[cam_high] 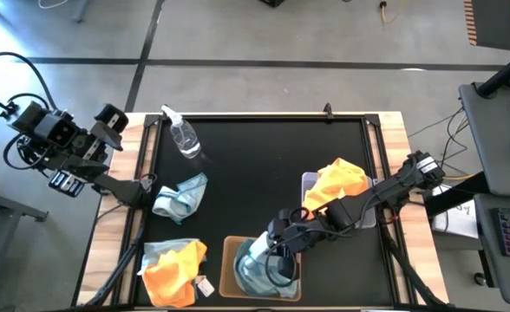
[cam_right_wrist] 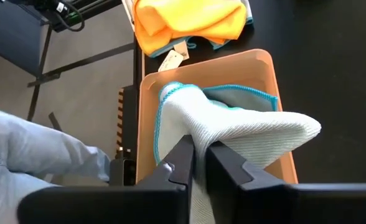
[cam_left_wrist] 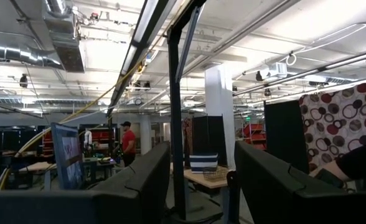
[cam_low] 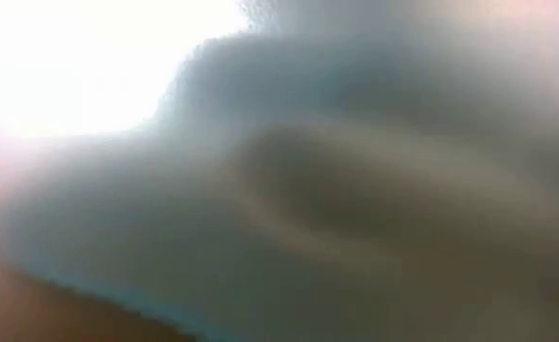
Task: Sort microfiber towel by color & place in baskets
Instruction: Put the right blue microfiber towel into the orange bin
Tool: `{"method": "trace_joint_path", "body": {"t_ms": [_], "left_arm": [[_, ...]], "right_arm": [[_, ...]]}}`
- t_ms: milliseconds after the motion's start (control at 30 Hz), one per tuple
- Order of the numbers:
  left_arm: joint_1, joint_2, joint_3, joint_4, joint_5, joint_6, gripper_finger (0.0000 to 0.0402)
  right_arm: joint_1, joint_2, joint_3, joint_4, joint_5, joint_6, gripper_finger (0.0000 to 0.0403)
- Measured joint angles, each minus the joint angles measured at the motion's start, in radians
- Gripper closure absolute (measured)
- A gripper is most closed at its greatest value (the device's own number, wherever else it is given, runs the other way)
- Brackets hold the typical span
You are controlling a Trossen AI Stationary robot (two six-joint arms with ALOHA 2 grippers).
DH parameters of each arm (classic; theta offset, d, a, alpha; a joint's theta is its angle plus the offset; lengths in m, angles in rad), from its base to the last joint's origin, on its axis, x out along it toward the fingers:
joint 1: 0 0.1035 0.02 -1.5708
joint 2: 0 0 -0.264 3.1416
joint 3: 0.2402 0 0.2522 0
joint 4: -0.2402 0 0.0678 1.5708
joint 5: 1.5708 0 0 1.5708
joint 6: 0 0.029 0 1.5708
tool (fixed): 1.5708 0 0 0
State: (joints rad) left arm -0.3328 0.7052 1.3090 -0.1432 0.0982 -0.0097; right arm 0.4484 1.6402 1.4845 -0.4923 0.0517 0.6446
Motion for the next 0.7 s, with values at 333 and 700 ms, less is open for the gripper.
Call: {"method": "trace_joint_path", "body": {"t_ms": [333, 700], "left_arm": [[0.0, 0.0, 0.0, 0.0, 0.0, -0.011, 0.0237], [0.0, 0.0, 0.0, 0.0, 0.0, -0.026, 0.0237]], "right_arm": [[-0.004, 0.0, 0.0, -0.004, 0.024, -0.012, 0.0246], [-0.007, 0.0, 0.0, -0.001, -0.079, 0.279, 0.0216]]}}
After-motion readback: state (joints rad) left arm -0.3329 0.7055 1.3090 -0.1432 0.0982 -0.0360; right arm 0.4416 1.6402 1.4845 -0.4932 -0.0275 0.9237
